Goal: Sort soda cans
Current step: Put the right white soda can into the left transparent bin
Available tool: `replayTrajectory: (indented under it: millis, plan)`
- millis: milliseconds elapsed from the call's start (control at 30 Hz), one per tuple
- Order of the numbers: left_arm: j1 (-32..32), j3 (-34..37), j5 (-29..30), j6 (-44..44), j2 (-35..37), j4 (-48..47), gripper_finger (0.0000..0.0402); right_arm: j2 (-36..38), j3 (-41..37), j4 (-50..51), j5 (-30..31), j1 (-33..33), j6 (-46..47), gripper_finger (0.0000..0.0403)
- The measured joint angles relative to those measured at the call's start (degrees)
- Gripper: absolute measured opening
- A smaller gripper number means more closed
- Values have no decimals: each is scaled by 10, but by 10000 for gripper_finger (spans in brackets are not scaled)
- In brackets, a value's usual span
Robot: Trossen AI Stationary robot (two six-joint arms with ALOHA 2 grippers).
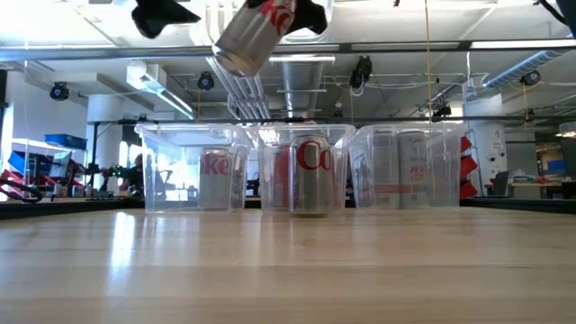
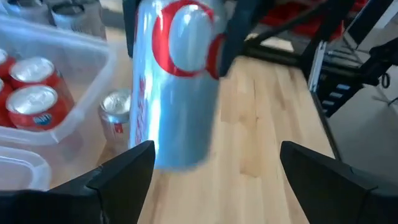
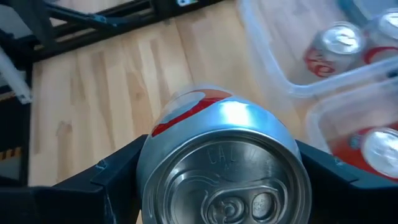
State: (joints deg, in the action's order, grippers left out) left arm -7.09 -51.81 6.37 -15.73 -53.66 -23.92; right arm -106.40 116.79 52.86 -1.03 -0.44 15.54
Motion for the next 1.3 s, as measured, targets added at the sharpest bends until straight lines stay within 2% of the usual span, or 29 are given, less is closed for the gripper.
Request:
replayTrajectory:
  millis: [300, 500, 933, 1033, 1167, 1300]
  plan:
    - [29, 0, -44, -9, -25, 16, 332, -25, 8, -29, -39, 13, -1, 299]
    - [36, 0, -92, -10, -49, 33, 332, -23, 10, -59, -39, 16, -3, 299]
    - [51, 0, -133, 28, -96, 97, 329, -25, 10, -92, -40, 20, -6, 299]
    - [51, 0, -133, 31, -104, 112, 320, -25, 10, -90, -45, 19, -6, 299]
    - [51, -9, -132, 40, -112, 110, 283, -25, 10, -84, -50, 19, -8, 309]
    - [51, -13, -131, 56, -112, 108, 281, -24, 14, -84, -48, 19, -7, 335]
